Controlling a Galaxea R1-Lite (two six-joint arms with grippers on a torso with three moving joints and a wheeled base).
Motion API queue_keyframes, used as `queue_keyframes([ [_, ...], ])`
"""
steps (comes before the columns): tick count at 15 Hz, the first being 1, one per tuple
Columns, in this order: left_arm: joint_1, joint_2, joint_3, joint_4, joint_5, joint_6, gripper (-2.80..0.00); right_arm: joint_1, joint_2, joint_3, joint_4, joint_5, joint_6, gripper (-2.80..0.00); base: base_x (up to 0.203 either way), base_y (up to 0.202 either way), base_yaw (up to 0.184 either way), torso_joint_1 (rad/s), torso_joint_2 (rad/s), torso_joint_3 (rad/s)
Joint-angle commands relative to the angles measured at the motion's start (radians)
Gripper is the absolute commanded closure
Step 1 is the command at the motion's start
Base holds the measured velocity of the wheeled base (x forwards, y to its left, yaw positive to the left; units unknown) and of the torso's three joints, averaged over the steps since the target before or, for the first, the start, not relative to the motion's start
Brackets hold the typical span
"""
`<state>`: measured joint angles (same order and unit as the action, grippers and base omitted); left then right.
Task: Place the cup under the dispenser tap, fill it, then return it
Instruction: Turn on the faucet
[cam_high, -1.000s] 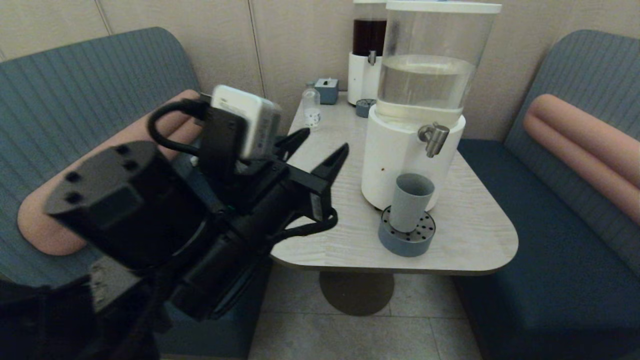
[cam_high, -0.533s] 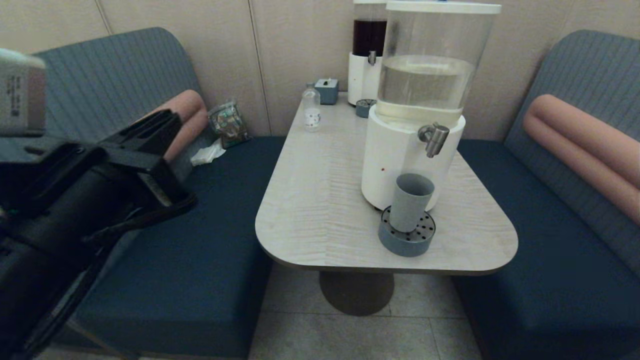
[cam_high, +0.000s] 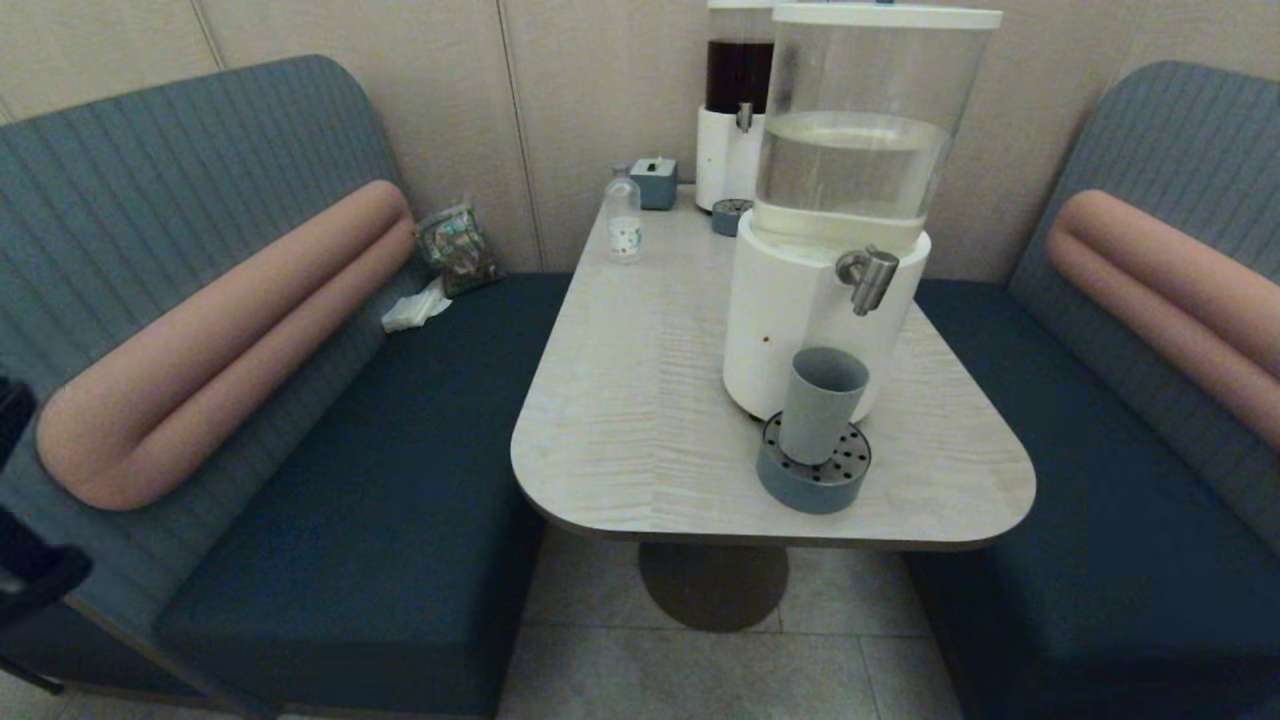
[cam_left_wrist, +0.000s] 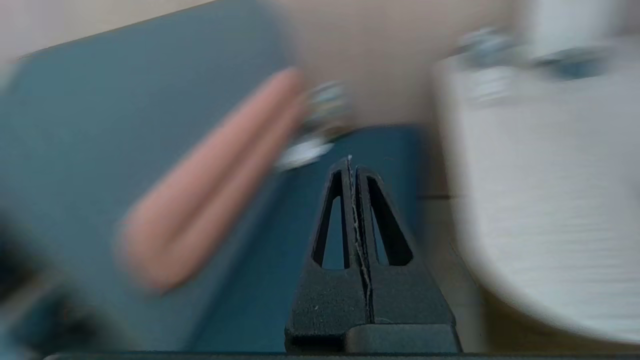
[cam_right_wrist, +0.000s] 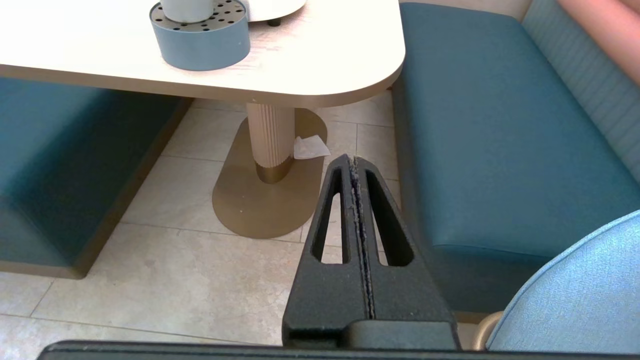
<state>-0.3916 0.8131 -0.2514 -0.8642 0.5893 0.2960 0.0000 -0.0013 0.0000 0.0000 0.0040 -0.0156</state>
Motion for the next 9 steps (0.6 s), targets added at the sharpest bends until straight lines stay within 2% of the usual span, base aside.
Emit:
queue_keyframes([
  [1,0.101,-0.14,0.081,-0.001,0.004,0.005,0.0,0.0,0.001,0.0,0.0,0.001,0.0,0.0,0.0,0.0,0.0,0.0,0.0,0.0],
  [3,0.199,-0.232,0.141,0.007,-0.01,0.023,0.0,0.0,0.001,0.001,0.0,0.001,-0.001,0.0,0.0,0.0,0.0,0.0,0.0,0.0],
  [6,0.338,-0.342,0.184,0.015,-0.079,0.037,0.0,0.0,0.001,0.0,0.0,0.001,0.0,0.0,0.0,0.0,0.0,0.0,0.0,0.0],
  [9,0.42,-0.468,0.216,0.059,-0.176,0.041,0.0,0.0,0.001,0.0,0.0,0.001,0.0,0.0,0.0,0.0,0.0,0.0,0.0,0.0],
])
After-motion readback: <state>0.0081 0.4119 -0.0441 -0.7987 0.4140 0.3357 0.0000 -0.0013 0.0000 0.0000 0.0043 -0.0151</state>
